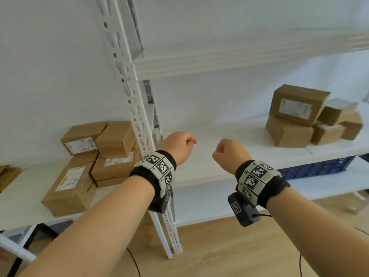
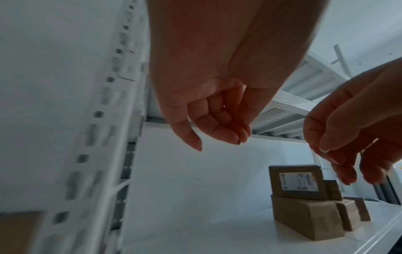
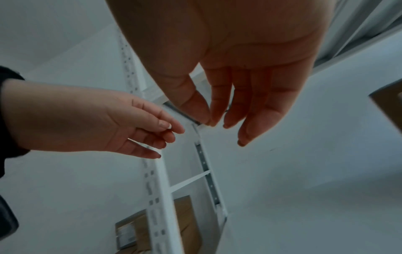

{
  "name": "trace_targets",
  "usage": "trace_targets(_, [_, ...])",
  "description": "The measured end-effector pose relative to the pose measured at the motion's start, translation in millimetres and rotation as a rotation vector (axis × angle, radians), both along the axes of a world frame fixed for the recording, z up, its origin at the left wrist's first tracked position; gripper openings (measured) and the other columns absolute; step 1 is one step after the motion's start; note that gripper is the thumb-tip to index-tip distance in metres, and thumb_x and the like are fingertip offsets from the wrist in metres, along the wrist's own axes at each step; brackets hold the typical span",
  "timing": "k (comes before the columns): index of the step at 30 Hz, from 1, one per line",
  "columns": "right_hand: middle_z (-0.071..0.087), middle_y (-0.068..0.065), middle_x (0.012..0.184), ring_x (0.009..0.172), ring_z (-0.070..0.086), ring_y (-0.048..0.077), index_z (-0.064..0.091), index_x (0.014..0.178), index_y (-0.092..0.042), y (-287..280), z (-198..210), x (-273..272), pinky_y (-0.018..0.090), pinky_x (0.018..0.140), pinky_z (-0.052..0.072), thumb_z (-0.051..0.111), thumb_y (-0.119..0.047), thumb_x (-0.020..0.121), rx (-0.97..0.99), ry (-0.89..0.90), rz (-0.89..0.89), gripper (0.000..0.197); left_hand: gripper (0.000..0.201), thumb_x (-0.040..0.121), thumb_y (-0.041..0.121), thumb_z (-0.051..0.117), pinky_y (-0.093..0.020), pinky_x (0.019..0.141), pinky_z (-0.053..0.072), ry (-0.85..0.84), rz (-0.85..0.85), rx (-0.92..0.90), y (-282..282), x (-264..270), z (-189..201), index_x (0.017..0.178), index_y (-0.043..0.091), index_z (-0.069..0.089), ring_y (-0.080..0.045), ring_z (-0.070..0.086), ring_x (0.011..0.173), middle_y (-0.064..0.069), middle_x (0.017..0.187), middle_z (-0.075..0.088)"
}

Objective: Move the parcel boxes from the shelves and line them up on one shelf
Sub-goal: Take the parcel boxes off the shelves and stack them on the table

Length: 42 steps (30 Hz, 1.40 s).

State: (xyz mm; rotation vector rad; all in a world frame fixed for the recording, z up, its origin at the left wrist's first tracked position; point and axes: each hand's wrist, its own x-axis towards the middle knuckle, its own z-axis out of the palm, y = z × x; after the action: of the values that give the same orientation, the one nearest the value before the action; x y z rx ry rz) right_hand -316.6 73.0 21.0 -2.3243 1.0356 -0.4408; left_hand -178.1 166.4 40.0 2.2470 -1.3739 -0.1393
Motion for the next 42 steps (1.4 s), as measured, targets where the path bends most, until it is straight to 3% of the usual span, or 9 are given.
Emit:
trace_targets(9, [0.06, 0.003, 0.096, 0.086, 0.056, 0.02, 0.06, 0.099, -0.013, -153.1, 13.1, -109.1, 0.031, 0.076, 0.049, 0.051, -0.019, 0.086, -0.061, 0.003, -0.117, 0.017, 0.028, 0.094, 0.015, 0.042, -0.035, 0.092, 0.047, 0.059, -0.11, -0.037, -164.1, -94.3, -2.2, 0.105, 0.019, 0.067, -0.018, 0.061, 0.103, 0.0, 0.109, 0.067])
trace_targets(13, [0.056, 0.001, 0.094, 0.085, 0.05, 0.017, 0.057, 0.101, -0.013, -207.2, 14.0, -145.6, 0.029, 0.075, 0.044, 0.051, -0.019, 0.088, -0.06, -0.012, -0.193, 0.015, 0.027, 0.095, 0.015, 0.043, -0.033, 0.092, 0.046, 0.057, -0.154, -0.041, -224.6, -120.5, -3.7, 0.107, 0.016, 0.066, -0.02, 0.06, 0.104, -0.002, 0.112, 0.066])
trace_targets(17, [0.058, 0.004, 0.102, 0.095, 0.055, 0.022, 0.054, 0.11, -0.015, -254.2, 8.1, -166.0, 0.035, 0.082, 0.05, 0.05, -0.02, 0.088, -0.023, -0.041, -0.273, 0.023, 0.028, 0.095, 0.017, 0.044, -0.036, 0.096, 0.045, 0.061, -0.17, -0.025, -276.4, -134.2, -7.8, 0.114, 0.016, 0.063, -0.022, 0.058, 0.109, -0.004, 0.119, 0.063])
trace_targets(22, [0.047, 0.008, 0.126, 0.107, 0.051, 0.024, 0.042, 0.131, -0.017, -309.1, 0.7, -169.7, 0.037, 0.089, 0.048, 0.054, -0.022, 0.084, 0.046, -0.077, -0.349, 0.048, 0.033, 0.095, 0.016, 0.043, -0.035, 0.098, 0.044, 0.056, -0.194, 0.0, -334.2, -133.7, -11.1, 0.125, 0.013, 0.056, -0.023, 0.055, 0.112, -0.007, 0.124, 0.059])
trace_targets(26, [0.042, 0.011, 0.13, 0.103, 0.053, 0.025, 0.035, 0.136, -0.018, -357.9, -2.5, -160.6, 0.031, 0.082, 0.046, 0.056, -0.027, 0.087, 0.04, -0.091, -0.398, 0.054, 0.043, 0.094, 0.022, 0.047, -0.036, 0.102, 0.04, 0.077, -0.174, 0.008, -391.9, -116.0, -13.2, 0.137, 0.015, 0.043, -0.021, 0.05, 0.12, -0.006, 0.134, 0.048])
trace_targets(32, [0.035, 0.013, 0.143, 0.12, 0.047, 0.027, 0.024, 0.146, -0.022, -435.5, -9.6, -139.3, 0.03, 0.085, 0.039, 0.054, -0.037, 0.089, 0.061, -0.048, -0.466, 0.066, 0.057, 0.095, 0.025, 0.049, -0.038, 0.108, 0.032, 0.067, -0.143, 0.068, -484.7, -81.0, -12.4, 0.145, 0.01, 0.027, -0.028, 0.036, 0.134, -0.013, 0.148, 0.031])
trace_targets(36, [0.034, 0.009, 0.146, 0.124, 0.045, 0.026, 0.023, 0.146, -0.032, -475.8, -18.0, -125.9, 0.032, 0.094, 0.039, 0.051, -0.044, 0.09, 0.095, -0.076, -0.446, 0.064, 0.055, 0.096, 0.03, 0.045, -0.036, 0.103, 0.033, 0.097, -0.133, 0.116, -537.1, -63.0, -16.8, 0.143, 0.007, 0.027, -0.028, 0.035, 0.134, -0.014, 0.148, 0.031])
trace_targets(39, [0.033, 0.006, 0.148, 0.13, 0.039, 0.023, 0.019, 0.148, -0.027, -488.3, -25.7, -123.1, 0.032, 0.101, 0.036, 0.05, -0.044, 0.091, 0.137, -0.087, -0.453, 0.067, 0.049, 0.098, 0.031, 0.04, -0.03, 0.091, 0.036, 0.163, -0.132, 0.134, -564.3, -56.0, -23.9, 0.14, 0.006, 0.031, -0.028, 0.041, 0.129, -0.013, 0.145, 0.036])
trace_targets(42, [0.032, 0.003, 0.15, 0.134, 0.035, 0.02, 0.016, 0.149, -0.024, -490.8, -34.3, -124.4, 0.033, 0.105, 0.032, 0.051, -0.041, 0.092, 0.141, -0.136, -0.449, 0.069, 0.051, 0.096, 0.037, 0.04, -0.035, 0.099, 0.041, 0.215, -0.13, 0.125, -576.8, -57.5, -32.5, 0.138, 0.008, 0.035, -0.03, 0.046, 0.124, -0.013, 0.142, 0.043])
